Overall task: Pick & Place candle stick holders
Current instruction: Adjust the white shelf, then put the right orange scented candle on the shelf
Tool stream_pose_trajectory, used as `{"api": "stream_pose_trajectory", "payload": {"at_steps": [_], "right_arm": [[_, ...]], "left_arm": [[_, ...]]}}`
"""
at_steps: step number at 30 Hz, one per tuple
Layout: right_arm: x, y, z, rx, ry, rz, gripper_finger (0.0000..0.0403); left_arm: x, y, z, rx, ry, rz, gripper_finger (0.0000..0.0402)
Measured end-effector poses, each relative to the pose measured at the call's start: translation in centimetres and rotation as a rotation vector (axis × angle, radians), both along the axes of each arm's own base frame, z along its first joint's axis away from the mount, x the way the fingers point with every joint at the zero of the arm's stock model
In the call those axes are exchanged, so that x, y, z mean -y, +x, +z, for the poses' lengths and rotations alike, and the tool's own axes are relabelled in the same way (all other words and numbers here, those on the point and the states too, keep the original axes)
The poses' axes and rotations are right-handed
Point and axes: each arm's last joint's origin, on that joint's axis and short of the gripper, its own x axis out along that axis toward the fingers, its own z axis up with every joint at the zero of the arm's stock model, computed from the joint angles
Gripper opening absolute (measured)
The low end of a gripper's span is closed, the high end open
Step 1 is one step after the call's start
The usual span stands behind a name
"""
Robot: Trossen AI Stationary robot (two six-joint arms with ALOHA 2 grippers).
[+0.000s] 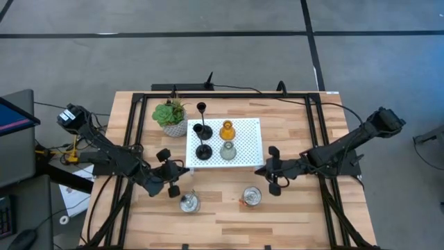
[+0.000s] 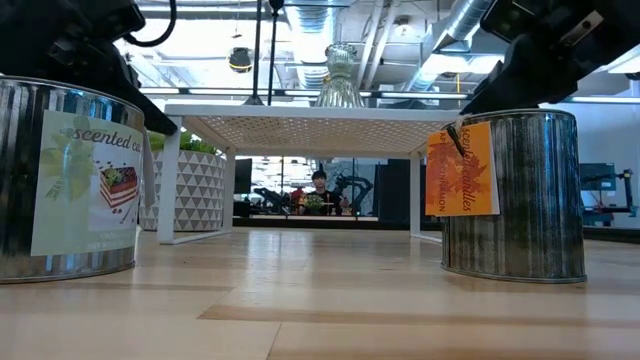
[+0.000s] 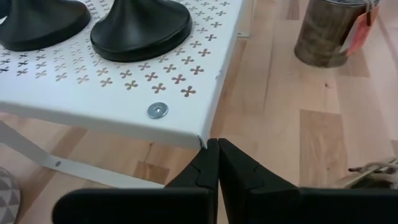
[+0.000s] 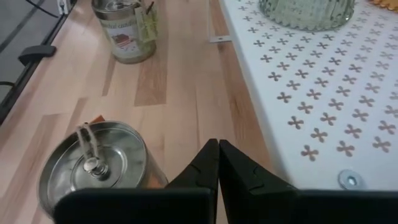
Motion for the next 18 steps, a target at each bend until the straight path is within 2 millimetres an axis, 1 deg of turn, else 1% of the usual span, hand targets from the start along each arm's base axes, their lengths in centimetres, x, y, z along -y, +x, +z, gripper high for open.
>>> {"api": "stream_pose_trajectory", "payload": {"at_steps": [5, 8, 13, 18], "right_arm": [[-0.2, -0.2, 0.3, 0.009, 0.008, 0.017, 0.0], [-0.6, -0.7, 1.0, 0.047, 0.028, 0.046, 0.0], [-1.5, -1.8, 2.5, 0.116, 0.065, 0.102, 0.0], [-2.2, -2.5, 3.0, 0.147, 0.059, 0.113, 0.0]], "left_arm": [[0.5, -0.2, 0.1, 0.003, -0.017, -0.047, 0.0006], [1.0, -0.6, 0.4, 0.02, -0.015, -0.087, 0.0004], [1.6, -1.3, 1.4, 0.083, -0.06, -0.137, 0.0005], [2.1, -1.4, 1.8, 0.114, -0.063, -0.17, 0.0005]]}}
